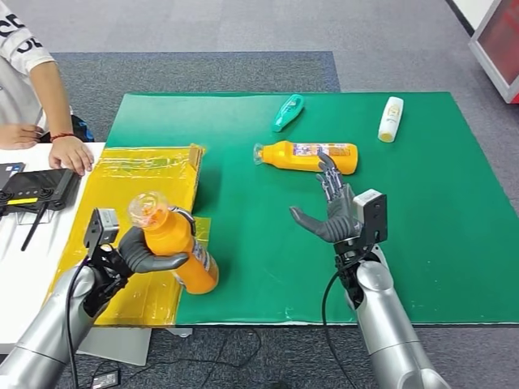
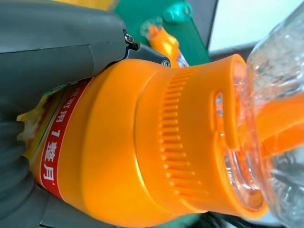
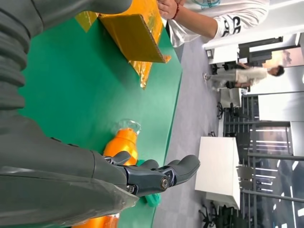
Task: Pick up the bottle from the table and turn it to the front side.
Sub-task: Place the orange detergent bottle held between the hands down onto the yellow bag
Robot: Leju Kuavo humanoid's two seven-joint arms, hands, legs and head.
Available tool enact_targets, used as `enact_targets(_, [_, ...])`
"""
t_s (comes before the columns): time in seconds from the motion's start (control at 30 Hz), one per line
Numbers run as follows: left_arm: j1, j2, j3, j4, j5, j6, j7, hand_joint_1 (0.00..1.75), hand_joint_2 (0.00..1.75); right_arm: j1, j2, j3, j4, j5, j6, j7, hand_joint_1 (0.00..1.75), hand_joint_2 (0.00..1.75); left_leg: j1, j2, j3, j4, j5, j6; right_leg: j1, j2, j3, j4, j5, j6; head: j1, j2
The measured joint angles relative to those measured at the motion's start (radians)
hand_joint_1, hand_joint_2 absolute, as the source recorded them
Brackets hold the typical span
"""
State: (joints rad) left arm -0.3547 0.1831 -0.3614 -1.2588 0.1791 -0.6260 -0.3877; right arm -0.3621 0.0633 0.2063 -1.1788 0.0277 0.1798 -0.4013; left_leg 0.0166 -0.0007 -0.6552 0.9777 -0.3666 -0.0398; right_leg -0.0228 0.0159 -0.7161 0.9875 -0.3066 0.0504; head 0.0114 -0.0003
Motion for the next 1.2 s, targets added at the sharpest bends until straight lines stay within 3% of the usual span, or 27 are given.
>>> enact_targets(0.13, [-0.027,0.024,-0.019,-0.001,-0.213,0.148,0.052,1.75,1.75,0.01,-0.002,-0.013,-0.007,0.008,0.0,0.008,0.0,1.75,0.0,0.0,0.0,0.0,0.0,0.0,0.0,0.0,0.0,0.0,0.0,0.0,0.0,0.0])
enact_targets(0.27, [-0.134,0.047,-0.067,0.0,-0.459,0.283,0.174,1.75,1.75,0.024,-0.004,-0.026,-0.008,0.023,0.002,0.018,0.0,1.75,0.0,0.001,0.001,0.0,0.0,-0.001,0.0,0.001,0.001,0.0,0.002,-0.002,0.0,0.0])
enact_targets(0.47, [-0.218,0.081,-0.115,0.013,-0.601,0.334,0.259,1.75,1.75,0.033,-0.005,-0.036,-0.008,0.046,0.01,0.025,0.0,1.75,0.0,0.004,0.001,0.0,0.003,-0.002,0.0,0.004,-0.001,0.0,0.003,-0.002,0.0,0.0])
enact_targets(0.67, [-0.266,0.086,-0.152,0.039,-0.708,0.385,0.324,1.75,1.75,0.032,-0.005,-0.037,-0.008,0.059,0.01,0.036,0.0,1.75,0.0,0.004,0.0,0.0,0.002,-0.002,0.0,0.004,-0.001,0.0,0.003,-0.002,0.0,0.0])
enact_targets(1.03, [-0.28,0.081,-0.181,0.081,-0.735,0.382,0.317,1.75,1.75,0.034,-0.005,-0.037,-0.008,0.073,0.01,0.052,0.0,1.75,0.0,0.004,-0.003,0.0,0.002,-0.002,0.0,0.004,-0.004,0.0,0.003,-0.002,0.0,0.0])
enact_targets(1.2, [-0.273,0.094,-0.181,0.086,-0.608,0.244,0.213,1.75,1.75,0.032,-0.005,-0.037,-0.004,0.079,0.008,0.053,0.0,1.75,0.0,0.004,-0.004,0.0,0.002,-0.002,0.0,0.004,-0.005,0.0,0.004,-0.001,0.0,0.0])
